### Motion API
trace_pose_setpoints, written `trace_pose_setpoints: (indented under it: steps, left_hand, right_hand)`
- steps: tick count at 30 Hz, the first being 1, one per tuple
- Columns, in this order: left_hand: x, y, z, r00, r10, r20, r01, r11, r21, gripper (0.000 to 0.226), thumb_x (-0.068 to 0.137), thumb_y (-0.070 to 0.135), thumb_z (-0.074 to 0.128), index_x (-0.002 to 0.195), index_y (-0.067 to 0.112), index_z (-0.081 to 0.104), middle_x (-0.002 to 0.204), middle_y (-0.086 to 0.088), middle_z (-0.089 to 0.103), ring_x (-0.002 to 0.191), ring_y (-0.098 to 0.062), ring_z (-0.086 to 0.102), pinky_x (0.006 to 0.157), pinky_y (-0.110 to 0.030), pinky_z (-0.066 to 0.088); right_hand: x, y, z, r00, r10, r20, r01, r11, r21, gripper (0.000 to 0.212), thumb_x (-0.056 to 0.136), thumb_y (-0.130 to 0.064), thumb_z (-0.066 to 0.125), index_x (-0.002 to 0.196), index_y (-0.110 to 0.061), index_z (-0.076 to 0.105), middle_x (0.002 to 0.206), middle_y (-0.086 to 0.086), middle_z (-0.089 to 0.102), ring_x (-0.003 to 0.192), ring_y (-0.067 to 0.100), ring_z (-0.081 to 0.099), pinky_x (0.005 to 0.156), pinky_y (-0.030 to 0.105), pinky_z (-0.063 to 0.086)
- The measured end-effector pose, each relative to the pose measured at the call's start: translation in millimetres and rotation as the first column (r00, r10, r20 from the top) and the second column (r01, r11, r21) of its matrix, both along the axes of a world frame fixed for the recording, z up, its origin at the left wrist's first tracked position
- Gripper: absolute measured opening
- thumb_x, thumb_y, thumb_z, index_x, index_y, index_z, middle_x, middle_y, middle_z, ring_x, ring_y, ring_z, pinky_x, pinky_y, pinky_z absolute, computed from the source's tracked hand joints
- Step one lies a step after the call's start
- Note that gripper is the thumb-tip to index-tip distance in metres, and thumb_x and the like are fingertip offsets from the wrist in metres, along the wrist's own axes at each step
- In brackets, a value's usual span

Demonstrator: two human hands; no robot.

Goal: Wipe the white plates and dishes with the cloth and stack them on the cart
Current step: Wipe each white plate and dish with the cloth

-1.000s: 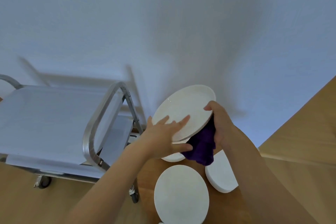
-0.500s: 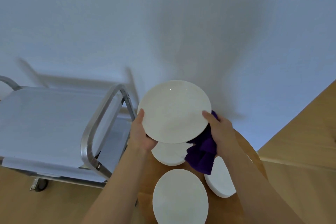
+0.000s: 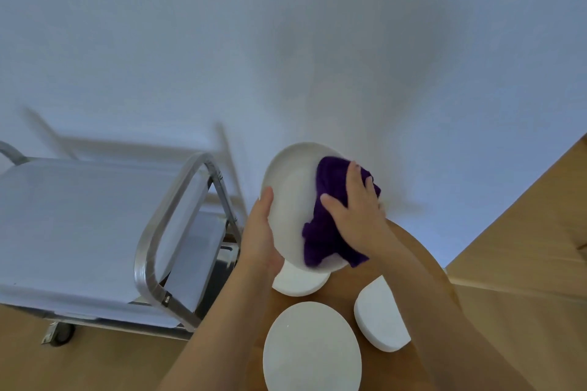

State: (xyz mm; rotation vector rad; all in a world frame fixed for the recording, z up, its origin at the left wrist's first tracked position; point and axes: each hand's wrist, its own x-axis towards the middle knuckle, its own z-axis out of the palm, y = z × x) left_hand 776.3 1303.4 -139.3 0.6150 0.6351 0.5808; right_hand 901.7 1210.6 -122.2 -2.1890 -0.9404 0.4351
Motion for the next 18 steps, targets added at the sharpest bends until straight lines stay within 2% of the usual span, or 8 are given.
trace_pose_setpoints:
  steps: [1,2,4,7,11,14,16,18]
  left_hand:
    - [0.1,-3.3,0.6,1.000,-0.030,0.002,0.030,1.000,-0.007,0.062,0.079,0.051,0.056,0.131,0.017,0.056,0.117,-0.012,0.069,0.104,-0.031,0.067,0.077,-0.042,0.056]
    - [0.5,-7.5,0.9,0.998,-0.063,0.018,0.064,0.997,-0.032,0.065,0.076,0.052,0.057,0.131,0.017,0.056,0.118,-0.012,0.068,0.105,-0.031,0.067,0.079,-0.042,0.056]
    - [0.9,-15.7,-0.8,0.994,-0.106,0.041,0.108,0.992,-0.067,0.067,0.075,0.052,0.057,0.131,0.016,0.056,0.121,-0.013,0.067,0.109,-0.032,0.065,0.082,-0.043,0.054]
    - [4.2,-24.3,-2.8,0.991,-0.129,0.020,0.130,0.991,-0.036,0.066,0.076,0.049,0.056,0.133,0.016,0.055,0.123,-0.013,0.066,0.113,-0.032,0.063,0.088,-0.047,0.052]
    - [10.5,-34.1,-3.7,0.986,-0.141,-0.092,0.146,0.988,0.047,0.058,0.081,0.051,0.053,0.131,0.022,0.056,0.123,-0.010,0.066,0.116,-0.029,0.060,0.101,-0.050,0.046]
    - [13.1,-30.7,-1.6,0.994,-0.082,-0.077,0.088,0.993,0.078,0.041,0.092,0.045,0.051,0.124,0.023,0.062,0.119,-0.005,0.069,0.113,-0.022,0.063,0.098,-0.043,0.049]
    - [11.9,-25.0,0.6,0.996,-0.059,-0.061,0.063,0.996,0.068,0.038,0.093,0.045,0.052,0.121,0.022,0.065,0.115,-0.003,0.071,0.108,-0.019,0.066,0.092,-0.037,0.051]
    - [8.9,-19.0,1.0,0.996,-0.040,-0.078,0.044,0.998,0.049,0.042,0.090,0.049,0.054,0.118,0.020,0.066,0.111,-0.004,0.072,0.102,-0.018,0.069,0.084,-0.035,0.053]
  right_hand:
    - [-1.5,-0.3,-13.1,0.983,0.010,0.186,0.013,0.992,-0.124,0.072,0.095,-0.049,0.034,0.149,-0.027,-0.008,0.159,0.002,0.001,0.145,0.025,-0.002,0.113,0.053,0.002]
    - [-3.5,-1.1,-23.7,0.951,0.011,0.309,0.044,0.984,-0.173,0.071,0.095,-0.052,0.028,0.149,-0.025,-0.009,0.159,0.003,-0.005,0.144,0.026,-0.011,0.113,0.052,-0.005]
    - [-8.5,-1.6,-35.1,0.904,-0.033,0.425,0.108,0.982,-0.152,0.069,0.095,-0.052,0.023,0.150,-0.023,-0.005,0.159,0.006,-0.005,0.144,0.029,-0.013,0.113,0.052,-0.006]
    - [-10.9,4.1,-35.7,0.901,-0.076,0.427,0.135,0.985,-0.110,0.067,0.096,-0.051,0.024,0.151,-0.023,-0.002,0.159,0.006,-0.002,0.144,0.030,-0.011,0.114,0.049,-0.005]
    - [-18.0,13.1,-26.1,0.917,-0.050,0.395,0.057,0.998,-0.006,0.066,0.096,-0.051,0.025,0.151,-0.022,0.002,0.159,0.007,0.006,0.145,0.029,-0.003,0.116,0.041,0.001]
    - [-32.3,15.6,-22.7,0.907,0.042,0.419,-0.073,0.996,0.057,0.068,0.091,-0.052,0.015,0.151,-0.020,0.009,0.158,0.005,0.015,0.146,0.024,0.002,0.115,0.035,0.003]
    - [-42.8,15.8,-24.8,0.892,0.110,0.438,-0.165,0.982,0.089,0.066,0.089,-0.047,0.015,0.150,-0.020,0.017,0.156,0.003,0.021,0.145,0.018,0.003,0.116,0.034,0.004]
    - [-48.3,13.2,-28.0,0.887,0.191,0.420,-0.246,0.966,0.081,0.063,0.089,-0.044,0.017,0.149,-0.022,0.021,0.156,-0.001,0.021,0.142,0.010,-0.004,0.117,0.035,0.005]
